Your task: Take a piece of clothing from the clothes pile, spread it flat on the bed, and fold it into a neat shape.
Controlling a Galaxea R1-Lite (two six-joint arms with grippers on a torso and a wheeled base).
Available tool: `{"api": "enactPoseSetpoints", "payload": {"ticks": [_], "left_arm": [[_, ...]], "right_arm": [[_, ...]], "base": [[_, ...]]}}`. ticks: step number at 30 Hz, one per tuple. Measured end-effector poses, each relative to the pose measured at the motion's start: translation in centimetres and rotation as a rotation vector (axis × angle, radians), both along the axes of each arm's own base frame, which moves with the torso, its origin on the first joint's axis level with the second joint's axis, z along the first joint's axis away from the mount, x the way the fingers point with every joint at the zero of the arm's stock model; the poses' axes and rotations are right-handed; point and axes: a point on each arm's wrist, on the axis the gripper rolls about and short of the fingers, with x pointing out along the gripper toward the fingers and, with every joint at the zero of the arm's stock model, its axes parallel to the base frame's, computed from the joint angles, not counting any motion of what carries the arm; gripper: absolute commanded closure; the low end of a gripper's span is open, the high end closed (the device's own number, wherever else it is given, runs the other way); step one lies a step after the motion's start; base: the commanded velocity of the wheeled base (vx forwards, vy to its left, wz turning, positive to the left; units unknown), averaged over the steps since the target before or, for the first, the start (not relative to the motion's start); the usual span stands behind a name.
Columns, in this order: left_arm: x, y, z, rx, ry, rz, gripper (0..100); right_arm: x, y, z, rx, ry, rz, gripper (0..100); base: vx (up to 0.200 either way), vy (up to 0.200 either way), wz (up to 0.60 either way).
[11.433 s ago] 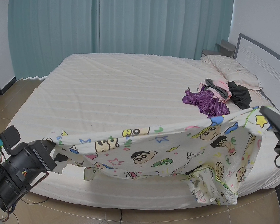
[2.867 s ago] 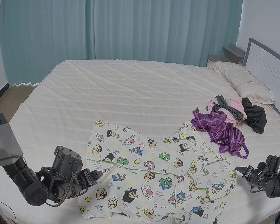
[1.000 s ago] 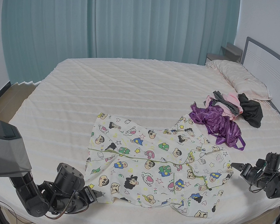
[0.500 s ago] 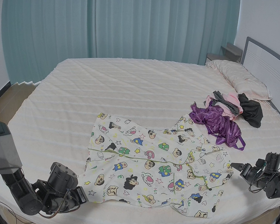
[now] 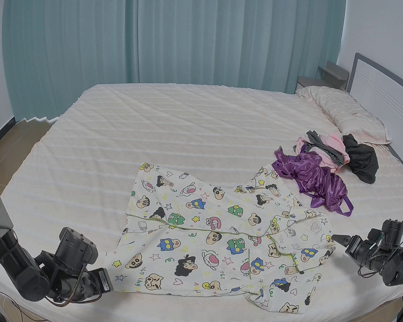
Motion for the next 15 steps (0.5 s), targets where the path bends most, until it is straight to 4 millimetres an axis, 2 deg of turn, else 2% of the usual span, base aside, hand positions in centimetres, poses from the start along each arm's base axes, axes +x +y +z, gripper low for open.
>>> {"api": "enactPoseSetpoints", "payload": {"ticks": [4,5,15], "left_arm": [[0.18,0.13,-0.56,0.009,0.021,0.003,100],[0.18,0.15,-0.68,0.013,0.025,-0.001,0],[0.38,0.54,-0.91,0.010,0.039,0.004,0]], "right_arm": [[-0.02,0.01,-0.01,-0.001,0.001,-0.001,0],[-0.02,0.01,-0.01,-0.001,0.001,-0.001,0],[-0.26,-0.13,0.55,-0.007,-0.008,-0.011,0]], "base": [[0.000,0.000,0.00],[0.000,0.000,0.00],[0.000,0.000,0.00]]}}
